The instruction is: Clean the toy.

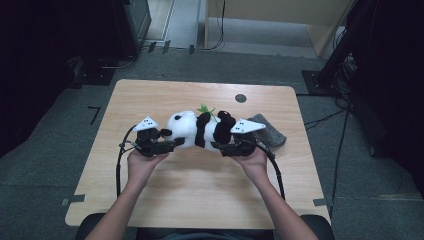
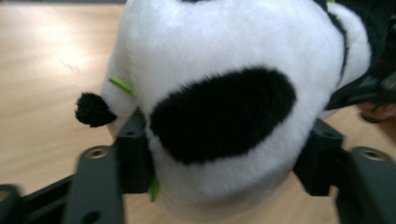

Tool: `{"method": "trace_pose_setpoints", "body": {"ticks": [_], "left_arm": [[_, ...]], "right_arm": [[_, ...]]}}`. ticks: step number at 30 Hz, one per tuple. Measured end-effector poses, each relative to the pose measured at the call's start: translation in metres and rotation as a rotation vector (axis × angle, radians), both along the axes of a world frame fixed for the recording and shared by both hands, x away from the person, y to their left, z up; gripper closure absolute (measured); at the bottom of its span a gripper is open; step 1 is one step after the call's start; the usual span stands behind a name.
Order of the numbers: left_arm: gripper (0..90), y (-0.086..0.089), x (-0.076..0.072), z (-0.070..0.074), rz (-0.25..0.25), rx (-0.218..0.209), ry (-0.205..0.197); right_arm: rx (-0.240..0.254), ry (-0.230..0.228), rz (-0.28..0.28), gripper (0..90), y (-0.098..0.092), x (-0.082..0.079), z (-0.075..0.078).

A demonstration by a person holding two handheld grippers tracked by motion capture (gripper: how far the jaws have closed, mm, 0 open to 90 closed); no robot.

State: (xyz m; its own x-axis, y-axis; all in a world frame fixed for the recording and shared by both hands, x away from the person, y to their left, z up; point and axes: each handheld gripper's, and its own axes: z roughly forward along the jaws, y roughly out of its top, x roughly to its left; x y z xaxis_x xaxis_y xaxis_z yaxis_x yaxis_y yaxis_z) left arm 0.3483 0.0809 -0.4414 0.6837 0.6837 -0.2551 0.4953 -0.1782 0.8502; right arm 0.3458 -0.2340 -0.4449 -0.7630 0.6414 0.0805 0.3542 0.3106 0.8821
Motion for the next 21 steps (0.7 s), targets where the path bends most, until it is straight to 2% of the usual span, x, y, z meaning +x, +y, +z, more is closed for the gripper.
{"method": "trace_pose_setpoints", "body": {"ticks": [1, 2, 3, 4, 5, 7, 11, 13, 18, 19, 21], "left_arm": [[23.4, 0.0, 0.0, 0.0, 0.0, 0.0, 0.0], [23.4, 0.0, 0.001, -0.001, -0.001, 0.0, -0.01], [15.7, 0.0, 0.001, -0.003, 0.0, 0.001, -0.019], [12.1, -0.001, 0.001, -0.007, -0.006, 0.022, -0.055], [11.3, -0.001, 0.001, -0.008, -0.01, 0.033, -0.069], [11.2, -0.001, 0.0, -0.009, -0.02, 0.038, -0.069], [10.9, 0.0, -0.001, -0.008, -0.048, 0.007, -0.069], [11.1, 0.001, -0.002, -0.012, -0.059, 0.03, -0.089], [11.1, 0.005, -0.001, -0.018, -0.066, 0.036, -0.081], [11.0, 0.004, 0.0, -0.021, -0.062, 0.043, -0.067], [10.9, 0.003, 0.0, -0.023, -0.063, 0.051, -0.064]], "right_arm": [[0.011, 0.015, -0.002, 35.5, -0.001, 0.001, 0.0], [0.011, 0.015, -0.002, 35.5, -0.001, 0.001, 0.0], [0.023, 0.037, -0.01, 39.6, -0.003, 0.001, 0.001], [0.024, 0.041, -0.01, 40.6, -0.004, 0.001, 0.002], [0.022, 0.045, -0.014, 41.3, -0.005, 0.001, 0.004], [0.022, 0.052, -0.019, 42.0, -0.006, 0.001, 0.005], [0.052, 0.08, -0.041, 43.8, -0.016, 0.003, 0.01], [0.06, 0.079, -0.058, 43.8, -0.019, 0.003, 0.012], [0.088, 0.084, -0.076, 44.0, -0.029, 0.003, 0.017], [0.104, 0.084, -0.067, 44.0, -0.031, 0.002, 0.021], [0.11, 0.08, -0.062, 44.0, -0.031, 0.0, 0.023]]}}
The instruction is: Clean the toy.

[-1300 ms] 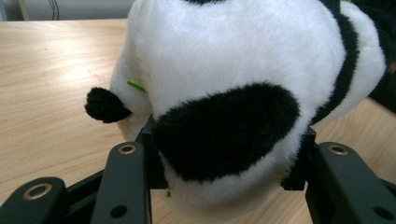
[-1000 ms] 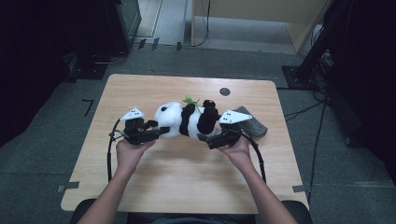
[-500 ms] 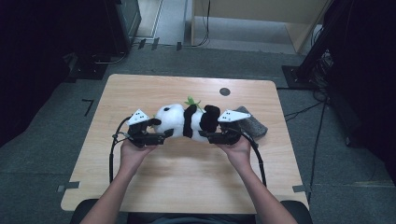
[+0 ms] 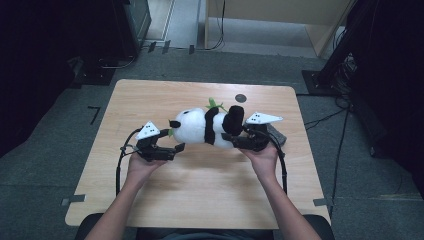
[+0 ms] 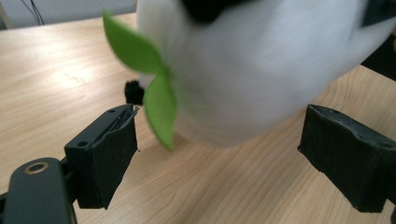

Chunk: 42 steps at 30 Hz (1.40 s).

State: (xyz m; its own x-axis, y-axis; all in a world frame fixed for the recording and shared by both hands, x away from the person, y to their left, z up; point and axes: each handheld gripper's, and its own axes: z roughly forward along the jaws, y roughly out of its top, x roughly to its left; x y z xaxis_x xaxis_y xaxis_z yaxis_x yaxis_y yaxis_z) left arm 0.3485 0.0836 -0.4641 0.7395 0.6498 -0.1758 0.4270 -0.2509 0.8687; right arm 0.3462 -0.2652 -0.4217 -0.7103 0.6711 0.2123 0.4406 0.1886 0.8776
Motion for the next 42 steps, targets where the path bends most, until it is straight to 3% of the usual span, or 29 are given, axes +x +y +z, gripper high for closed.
{"method": "trace_pose_setpoints", "body": {"ticks": [3, 6, 9, 10, 11, 12, 13, 14, 16, 18, 22, 24, 27, 29, 31, 32, 33, 34, 35, 38, 41, 42], "left_arm": [[8.9, -0.005, -0.002, -0.002, -0.024, 0.001, -0.023], [10.9, -0.009, -0.005, 0.001, 0.01, 0.031, -0.054], [25.5, -0.007, -0.006, 0.003, 0.022, 0.01, -0.062], [25.5, -0.006, -0.007, 0.004, 0.025, 0.002, -0.066], [31.8, -0.005, -0.008, 0.006, 0.023, -0.004, -0.069], [44.2, -0.003, -0.008, 0.009, 0.019, -0.043, -0.058], [48.3, -0.003, -0.008, 0.009, 0.019, -0.043, -0.058], [51.3, -0.002, -0.009, 0.011, 0.018, -0.047, -0.053], [54.9, -0.003, -0.009, 0.014, 0.019, -0.045, -0.043], [56.7, -0.002, -0.007, 0.015, 0.02, -0.075, -0.005], [57.1, 0.003, -0.002, 0.016, 0.042, -0.106, 0.035], [57.2, 0.011, 0.003, 0.018, 0.09, -0.12, 0.065], [57.0, 0.019, 0.004, 0.021, 0.121, -0.15, 0.076], [56.3, 0.02, 0.004, 0.023, 0.116, -0.15, 0.071], [55.9, 0.019, 0.003, 0.024, 0.108, -0.165, 0.091], [55.7, 0.015, 0.001, 0.025, 0.081, -0.189, 0.119], [55.7, 0.015, 0.001, 0.025, 0.081, -0.189, 0.119], [55.3, 0.009, 0.0, 0.025, 0.064, -0.181, 0.134], [55.0, 0.007, 0.0, 0.025, 0.055, -0.179, 0.151], [54.1, 0.002, -0.002, 0.022, 0.048, -0.188, 0.178], [48.3, -0.001, -0.002, 0.022, 0.048, -0.176, 0.169], [48.3, -0.002, -0.002, 0.021, 0.051, -0.156, 0.152]], "right_arm": [[0.035, 0.023, 0.05, 43.8, 0.005, -0.002, 0.003], [0.042, 0.05, 0.076, 42.4, 0.015, -0.004, 0.002], [0.04, 0.058, 0.079, 40.5, 0.017, -0.004, 0.0], [0.043, 0.068, 0.078, 39.9, 0.018, -0.003, -0.001], [0.042, 0.074, 0.079, 38.7, 0.018, -0.003, -0.002], [0.048, 0.08, 0.075, 34.0, 0.019, -0.002, -0.002], [0.048, 0.08, 0.075, 34.0, 0.019, -0.002, -0.002], [0.064, 0.07, 0.068, 28.6, 0.017, -0.001, -0.002], [0.066, 0.061, 0.068, 26.4, 0.017, -0.001, -0.002], [0.065, 0.042, 0.073, 20.1, 0.014, 0.001, -0.002], [0.062, -0.004, 0.086, 19.3, 0.009, 0.0, -0.001], [0.011, -0.061, 0.077, 20.1, 0.007, -0.003, -0.002], [-0.024, -0.068, 0.087, 20.0, 0.007, -0.003, -0.01], [-0.04, -0.07, 0.099, 18.9, 0.012, -0.002, -0.015], [-0.058, -0.088, 0.099, 17.8, 0.02, -0.002, -0.018], [-0.068, -0.101, 0.109, 17.1, 0.024, -0.002, -0.021], [-0.068, -0.101, 0.109, 17.1, 0.024, -0.002, -0.021], [-0.089, -0.112, 0.121, 10.9, 0.032, -0.002, -0.025], [-0.114, -0.114, 0.096, 11.0, 0.034, -0.001, -0.026], [-0.113, -0.114, 0.03, 21.0, 0.033, 0.0, -0.029], [-0.092, -0.115, -0.01, 39.0, 0.028, -0.003, -0.028], [-0.092, -0.115, -0.01, 39.0, 0.028, -0.003, -0.028]]}}
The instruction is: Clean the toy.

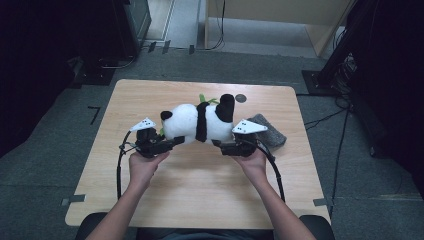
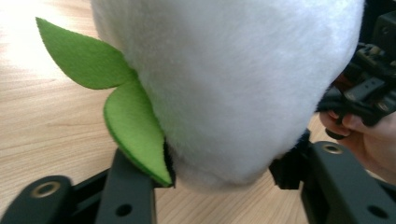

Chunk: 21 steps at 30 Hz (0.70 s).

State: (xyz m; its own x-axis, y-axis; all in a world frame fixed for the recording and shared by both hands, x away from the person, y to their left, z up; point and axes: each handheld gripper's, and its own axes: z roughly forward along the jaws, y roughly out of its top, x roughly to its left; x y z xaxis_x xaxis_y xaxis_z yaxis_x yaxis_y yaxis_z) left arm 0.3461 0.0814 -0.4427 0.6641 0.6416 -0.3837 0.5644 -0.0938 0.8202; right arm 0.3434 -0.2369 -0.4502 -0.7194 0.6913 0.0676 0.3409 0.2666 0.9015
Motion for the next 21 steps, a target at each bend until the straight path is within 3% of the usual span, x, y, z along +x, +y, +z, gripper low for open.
{"method": "trace_pose_setpoints", "body": {"ticks": [1, 2, 3, 5, 7, 9, 14, 15, 17, 21], "left_arm": [[39.6, -0.002, -0.001, -0.001, 0.005, 0.029, -0.037], [34.9, -0.002, -0.001, -0.001, 0.005, 0.029, -0.037], [31.3, -0.002, -0.001, -0.002, 0.01, 0.039, -0.058], [28.0, 0.0, -0.002, -0.004, 0.013, 0.043, -0.111], [26.0, 0.003, -0.003, -0.006, 0.031, 0.084, -0.163], [23.7, 0.006, -0.003, -0.009, 0.044, 0.106, -0.176], [19.4, 0.008, -0.001, -0.014, 0.016, 0.102, -0.173], [18.0, 0.006, -0.001, -0.015, 0.006, 0.116, -0.186], [16.6, -0.001, -0.004, -0.016, -0.017, 0.13, -0.22], [17.0, -0.005, -0.005, -0.016, -0.047, 0.106, -0.224]], "right_arm": [[0.004, 0.021, 0.003, 46.8, -0.003, 0.0, 0.002], [0.004, 0.021, 0.003, 46.8, -0.003, 0.0, 0.002], [0.025, 0.056, -0.006, 49.8, -0.008, 0.001, 0.005], [0.066, 0.094, -0.022, 50.9, -0.015, 0.004, 0.008], [0.073, 0.1, -0.045, 51.7, -0.019, 0.004, 0.011], [0.058, 0.104, -0.073, 52.0, -0.023, 0.004, 0.014], [0.09, 0.156, -0.09, 51.6, -0.031, 0.003, 0.018], [0.098, 0.192, -0.068, 50.7, -0.031, 0.002, 0.021], [0.091, 0.201, -0.04, 49.9, -0.027, 0.0, 0.022], [0.101, 0.241, 0.001, 49.2, -0.019, -0.002, 0.022]]}}
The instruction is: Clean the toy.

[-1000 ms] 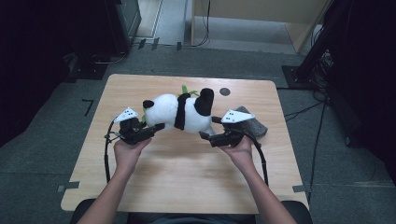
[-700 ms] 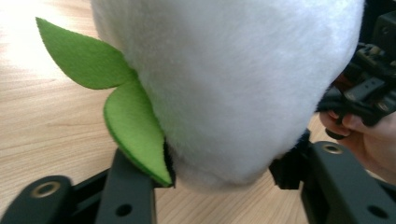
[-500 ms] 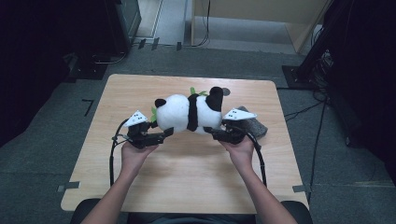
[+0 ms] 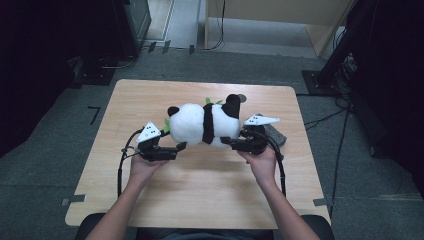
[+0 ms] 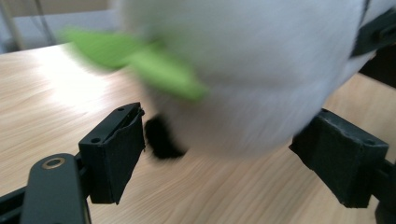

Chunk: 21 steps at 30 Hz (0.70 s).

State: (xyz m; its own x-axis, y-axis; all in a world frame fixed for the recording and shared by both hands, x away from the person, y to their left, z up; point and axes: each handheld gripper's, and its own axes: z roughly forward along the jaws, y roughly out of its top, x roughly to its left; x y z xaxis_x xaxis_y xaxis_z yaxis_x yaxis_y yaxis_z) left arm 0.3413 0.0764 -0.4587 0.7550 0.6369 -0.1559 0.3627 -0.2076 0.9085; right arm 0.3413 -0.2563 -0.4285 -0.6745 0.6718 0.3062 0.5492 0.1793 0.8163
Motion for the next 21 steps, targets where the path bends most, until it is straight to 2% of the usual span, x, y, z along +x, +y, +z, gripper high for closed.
{"method": "trace_pose_setpoints", "body": {"ticks": [2, 4, 5, 6, 7, 8, 9, 10, 11, 12, 13, 14, 15, 16, 18, 19, 20, 21], "left_arm": [[20.6, 0.0, 0.001, -0.001, -0.006, 0.015, 0.015], [32.2, 0.003, 0.004, -0.001, -0.016, 0.013, 0.069], [38.1, 0.003, 0.004, 0.0, -0.012, 0.021, 0.069], [47.5, 0.002, 0.003, 0.001, -0.012, 0.027, 0.066], [51.1, 0.002, 0.003, 0.003, -0.007, 0.026, 0.071], [51.1, 0.002, 0.003, 0.005, -0.001, 0.019, 0.076], [54.6, 0.005, 0.004, 0.007, 0.008, -0.019, 0.095], [55.7, 0.005, 0.004, 0.007, 0.008, -0.019, 0.095], [55.7, 0.007, 0.006, 0.009, 0.012, -0.04, 0.112], [56.5, 0.012, 0.009, 0.012, 0.014, -0.079, 0.138], [56.6, 0.012, 0.009, 0.012, 0.014, -0.079, 0.138], [56.6, 0.016, 0.009, 0.014, 0.021, -0.096, 0.145], [56.9, 0.019, 0.01, 0.015, 0.03, -0.11, 0.155], [56.9, 0.023, 0.011, 0.017, 0.051, -0.123, 0.16], [56.9, 0.03, 0.012, 0.019, 0.068, -0.147, 0.171], [56.8, 0.033, 0.012, 0.019, 0.073, -0.158, 0.178], [56.5, 0.035, 0.013, 0.02, 0.063, -0.166, 0.186], [56.5, 0.036, 0.013, 0.02, 0.054, -0.169, 0.192]], "right_arm": [[-0.003, 0.013, 0.018, 49.0, 0.006, -0.001, -0.002], [-0.02, 0.014, 0.022, 47.2, 0.009, -0.002, -0.003], [-0.03, 0.015, 0.029, 45.7, 0.01, -0.001, -0.003], [-0.051, 0.003, 0.029, 40.0, 0.012, 0.0, -0.005], [-0.059, -0.013, 0.034, 36.5, 0.011, 0.001, -0.005], [-0.059, -0.013, 0.034, 36.5, 0.011, 0.001, -0.005], [-0.047, -0.026, 0.042, 29.1, 0.008, 0.004, -0.007], [-0.047, -0.026, 0.042, 29.1, 0.008, 0.004, -0.007], [-0.038, -0.044, 0.048, 26.9, 0.006, 0.005, -0.007], [-0.013, -0.083, 0.058, 25.6, 0.001, 0.005, -0.007], [-0.013, -0.083, 0.058, 25.6, 0.001, 0.005, -0.007], [-0.002, -0.1, 0.066, 25.6, -0.002, 0.004, -0.006], [-0.007, -0.163, 0.072, 26.3, -0.005, 0.001, -0.004], [-0.007, -0.163, 0.072, 26.3, -0.005, 0.001, -0.004], [-0.044, -0.215, 0.064, 33.1, -0.009, -0.003, -0.004], [-0.07, -0.229, 0.061, 38.1, -0.011, -0.003, -0.005], [-0.131, -0.251, 0.07, 51.6, -0.012, -0.005, -0.007], [-0.131, -0.251, 0.07, 51.6, -0.012, -0.005, -0.007]]}}
